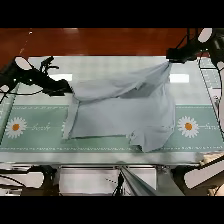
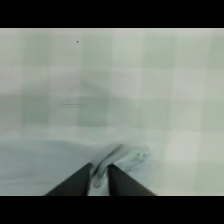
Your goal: Fold the shirts.
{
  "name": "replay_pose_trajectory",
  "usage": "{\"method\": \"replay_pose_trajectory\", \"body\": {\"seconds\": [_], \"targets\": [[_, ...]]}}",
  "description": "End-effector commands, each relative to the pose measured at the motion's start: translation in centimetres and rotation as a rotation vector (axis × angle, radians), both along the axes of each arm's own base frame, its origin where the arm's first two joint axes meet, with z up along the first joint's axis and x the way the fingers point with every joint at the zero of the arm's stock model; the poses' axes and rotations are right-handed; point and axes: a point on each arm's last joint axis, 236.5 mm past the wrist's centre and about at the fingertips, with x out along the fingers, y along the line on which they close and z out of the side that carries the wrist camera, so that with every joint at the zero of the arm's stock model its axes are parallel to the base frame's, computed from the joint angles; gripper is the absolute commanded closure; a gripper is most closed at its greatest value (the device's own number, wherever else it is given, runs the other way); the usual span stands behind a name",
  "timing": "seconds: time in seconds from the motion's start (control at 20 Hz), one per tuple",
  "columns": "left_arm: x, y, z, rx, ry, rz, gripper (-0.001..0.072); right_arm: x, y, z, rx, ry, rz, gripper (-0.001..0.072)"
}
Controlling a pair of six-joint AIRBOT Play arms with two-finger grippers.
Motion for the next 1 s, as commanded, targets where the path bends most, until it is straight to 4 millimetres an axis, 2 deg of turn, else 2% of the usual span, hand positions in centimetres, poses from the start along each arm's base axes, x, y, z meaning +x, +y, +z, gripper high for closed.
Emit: {"method": "replay_pose_trajectory", "body": {"seconds": [0.0, 0.1, 0.2, 0.3, 0.4, 0.45, 0.6, 0.7, 0.95], "targets": [[-1.2, 3.5, 1.7, 0.071, 0.077, -0.041, 0.0043, -1.9, -1.4, 2.9, -0.023, -0.004, 0.03, 0.0176], [-1.9, 6.6, 4.7, 0.124, 0.101, -0.012, 0.0044, -4.9, -4.3, 5.8, -0.117, 0.027, 0.034, 0.017], [-3.4, 8.6, 7.0, 0.131, 0.109, 0.037, 0.0044, -8.6, -9.1, 7.9, -0.255, 0.094, -0.034, 0.018], [-5.6, 9.1, 7.9, 0.126, 0.129, 0.061, 0.0045, -11.1, -12.0, 9.6, -0.253, 0.112, -0.119, 0.0217], [-8.7, 8.3, 7.0, 0.116, 0.177, 0.052, 0.0045, -13.1, -13.9, 10.2, -0.217, 0.133, -0.178, 0.0245], [-10.6, 7.6, 6.0, 0.108, 0.218, 0.041, 0.0045, -13.6, -14.3, 10.1, -0.182, 0.139, -0.193, 0.0245], [-17.0, 5.3, 2.2, 0.082, 0.381, -0.004, 0.0044, -14.6, -13.8, 8.9, -0.05, 0.155, -0.205, 0.0245], [-19.7, 4.1, 0.5, 0.079, 0.436, -0.036, 0.0044, -14.9, -13.4, 7.9, -0.024, 0.176, -0.201, 0.0245], [-21.6, 1.6, -2.6, 0.112, 0.42, -0.109, 0.0042, -15.3, -11.6, 5.7, 0.045, 0.226, -0.158, 0.0245]]}}
